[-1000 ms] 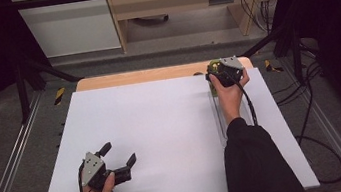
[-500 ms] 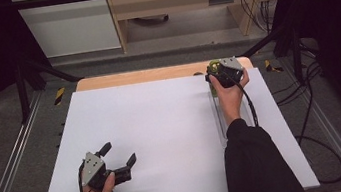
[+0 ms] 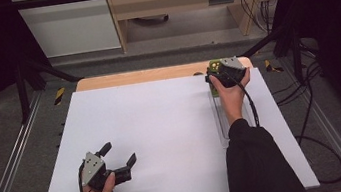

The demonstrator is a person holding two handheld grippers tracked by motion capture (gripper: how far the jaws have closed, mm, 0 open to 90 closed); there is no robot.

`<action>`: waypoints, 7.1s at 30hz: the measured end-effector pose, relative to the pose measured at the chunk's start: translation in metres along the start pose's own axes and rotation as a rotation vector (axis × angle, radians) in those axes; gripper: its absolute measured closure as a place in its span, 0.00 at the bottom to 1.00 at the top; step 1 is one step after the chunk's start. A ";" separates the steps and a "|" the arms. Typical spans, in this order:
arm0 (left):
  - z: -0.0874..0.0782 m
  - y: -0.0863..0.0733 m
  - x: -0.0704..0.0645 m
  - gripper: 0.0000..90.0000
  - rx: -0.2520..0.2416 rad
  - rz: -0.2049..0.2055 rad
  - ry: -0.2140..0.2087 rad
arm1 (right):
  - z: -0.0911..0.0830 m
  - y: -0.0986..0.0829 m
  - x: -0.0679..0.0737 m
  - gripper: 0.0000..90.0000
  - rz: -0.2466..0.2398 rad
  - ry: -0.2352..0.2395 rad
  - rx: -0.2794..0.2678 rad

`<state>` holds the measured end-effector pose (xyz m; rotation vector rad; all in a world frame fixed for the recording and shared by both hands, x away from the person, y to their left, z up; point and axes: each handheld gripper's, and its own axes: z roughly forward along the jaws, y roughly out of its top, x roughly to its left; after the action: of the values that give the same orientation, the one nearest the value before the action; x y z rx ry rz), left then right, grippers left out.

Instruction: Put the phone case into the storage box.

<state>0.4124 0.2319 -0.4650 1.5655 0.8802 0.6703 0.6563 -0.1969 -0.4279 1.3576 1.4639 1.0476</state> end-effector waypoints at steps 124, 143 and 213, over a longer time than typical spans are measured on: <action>0.002 -0.003 0.004 0.03 0.024 0.011 0.047 | -0.098 0.021 -0.012 0.04 0.083 0.174 -0.033; -0.002 0.000 0.008 0.03 0.026 0.021 0.054 | -0.115 0.024 -0.008 0.04 0.089 0.243 -0.028; -0.030 0.002 0.036 0.02 0.039 0.024 0.096 | -0.164 0.011 -0.040 0.04 0.075 0.298 -0.044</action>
<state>0.4083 0.2778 -0.4595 1.5915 0.9516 0.7548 0.5031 -0.2402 -0.3697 1.2731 1.6023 1.3694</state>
